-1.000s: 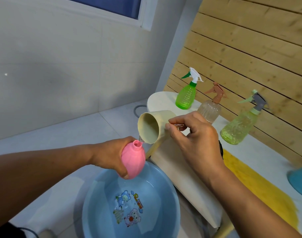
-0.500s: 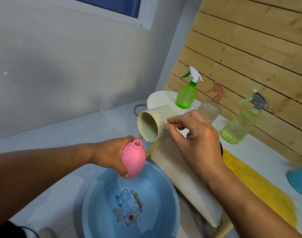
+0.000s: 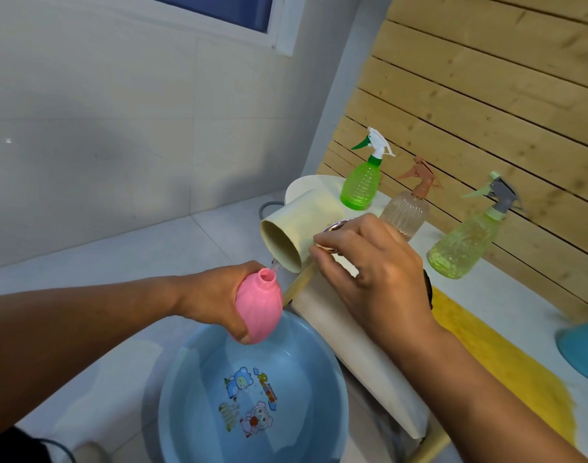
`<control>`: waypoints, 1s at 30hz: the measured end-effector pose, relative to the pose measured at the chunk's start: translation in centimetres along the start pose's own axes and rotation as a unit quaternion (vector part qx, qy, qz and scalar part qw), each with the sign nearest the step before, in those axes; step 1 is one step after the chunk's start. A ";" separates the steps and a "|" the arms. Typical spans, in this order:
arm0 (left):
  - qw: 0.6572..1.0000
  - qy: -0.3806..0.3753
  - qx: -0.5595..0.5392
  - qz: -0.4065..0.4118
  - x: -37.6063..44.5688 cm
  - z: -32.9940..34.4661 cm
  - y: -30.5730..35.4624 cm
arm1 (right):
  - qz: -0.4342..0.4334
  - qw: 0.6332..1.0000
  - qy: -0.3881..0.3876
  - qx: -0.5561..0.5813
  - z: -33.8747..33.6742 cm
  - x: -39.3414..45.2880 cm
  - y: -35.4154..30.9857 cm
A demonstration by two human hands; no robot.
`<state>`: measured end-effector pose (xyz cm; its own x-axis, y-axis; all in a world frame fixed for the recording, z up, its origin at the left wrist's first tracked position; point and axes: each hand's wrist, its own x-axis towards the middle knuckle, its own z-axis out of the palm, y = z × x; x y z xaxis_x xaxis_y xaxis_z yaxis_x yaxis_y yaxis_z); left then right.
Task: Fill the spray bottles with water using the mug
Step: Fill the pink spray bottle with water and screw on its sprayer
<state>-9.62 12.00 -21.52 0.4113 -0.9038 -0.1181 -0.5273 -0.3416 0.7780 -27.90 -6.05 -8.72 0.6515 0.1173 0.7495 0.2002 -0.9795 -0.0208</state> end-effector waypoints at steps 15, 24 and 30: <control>1.000 -0.011 -0.003 0.002 -0.3 0.0 -0.6 | 0.265 0.962 -0.062 0.000 2.4 -1.6 0.8; 1.000 -0.016 -0.018 0.001 -1.1 0.0 -2.1 | 0.462 0.801 -0.381 0.022 12.6 -9.0 3.9; 0.999 0.003 -0.036 0.017 -1.1 -0.1 -2.0 | 0.472 0.760 -0.446 0.033 18.8 -16.8 4.5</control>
<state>-8.97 13.74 -22.92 0.3985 -0.9130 -0.0870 -0.4861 -0.2907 0.8241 -24.20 -9.37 -33.80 0.7586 -0.5391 -0.3659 -0.6470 -0.6893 -0.3258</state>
